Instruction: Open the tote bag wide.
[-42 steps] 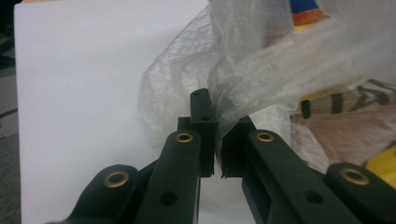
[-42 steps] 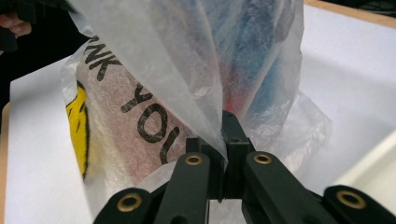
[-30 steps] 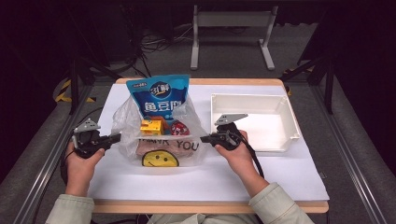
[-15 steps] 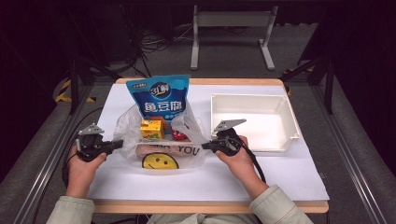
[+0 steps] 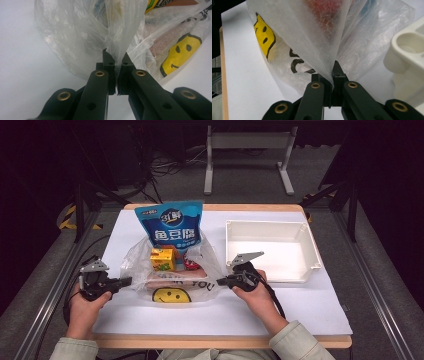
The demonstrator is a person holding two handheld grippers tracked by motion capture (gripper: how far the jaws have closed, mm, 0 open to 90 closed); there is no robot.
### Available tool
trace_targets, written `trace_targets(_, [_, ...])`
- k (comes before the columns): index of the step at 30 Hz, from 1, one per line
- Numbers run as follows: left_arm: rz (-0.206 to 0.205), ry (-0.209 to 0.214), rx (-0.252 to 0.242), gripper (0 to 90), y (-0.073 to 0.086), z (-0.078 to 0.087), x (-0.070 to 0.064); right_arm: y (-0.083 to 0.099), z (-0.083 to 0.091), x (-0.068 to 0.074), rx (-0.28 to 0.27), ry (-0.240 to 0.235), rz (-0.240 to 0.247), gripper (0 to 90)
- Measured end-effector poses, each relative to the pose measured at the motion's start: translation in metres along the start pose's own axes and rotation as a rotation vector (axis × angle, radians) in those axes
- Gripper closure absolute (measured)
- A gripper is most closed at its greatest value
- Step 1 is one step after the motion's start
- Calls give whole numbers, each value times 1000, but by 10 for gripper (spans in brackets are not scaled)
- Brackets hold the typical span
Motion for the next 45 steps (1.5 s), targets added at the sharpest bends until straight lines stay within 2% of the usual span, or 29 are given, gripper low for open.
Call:
trace_targets(5, [-4, -2, 31, 873, 4, -6, 1, 3, -3, 0, 15, -3, 0, 898])
trace_targets(11, [1, 19, 84, 868, 11, -17, 1, 10, -11, 0, 57, -17, -6, 898])
trace_targets(16, [-15, 28, 106, 867, 14, -21, -2, 15, -15, -2, 94, -26, -18, 897])
trace_targets(21, [-20, 20, 111, 848, 14, -21, -1, 17, -16, -2, 107, -24, -19, 897])
trace_targets(26, [-38, 32, 16, 596, 2, -5, -3, 16, -16, -1, 106, -10, -9, 898])
trace_targets(31, [-98, 27, -78, 419, -15, 15, -14, 16, -17, 0, 104, -11, -2, 897])
trace_targets(33, [-118, 23, -107, 405, -22, 22, -19, 15, -17, 0, 103, -12, -2, 897])
trace_targets(36, [-135, -16, -152, 387, -34, 32, -24, 15, -18, 1, 101, -14, -1, 897])
trace_targets(38, [-130, -50, -178, 388, -41, 36, -24, 15, -18, 1, 100, -15, 1, 896])
trace_targets(42, [-110, -81, -222, 404, -54, 35, -22, 14, -17, 1, 95, -14, 1, 895])
trace_targets(45, [-104, -102, -222, 422, -59, 31, -23, 14, -17, 1, 95, -14, 2, 895])
Point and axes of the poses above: each handheld gripper's, and its own axes: z roughly backward along the jaws, y roughly out of its underside, x roughly to its left, the point moved 8 cm from there along -z, roughly forward along the jaws, and after that the axes turned 3 degrees about -y, right-handed, at the moved point
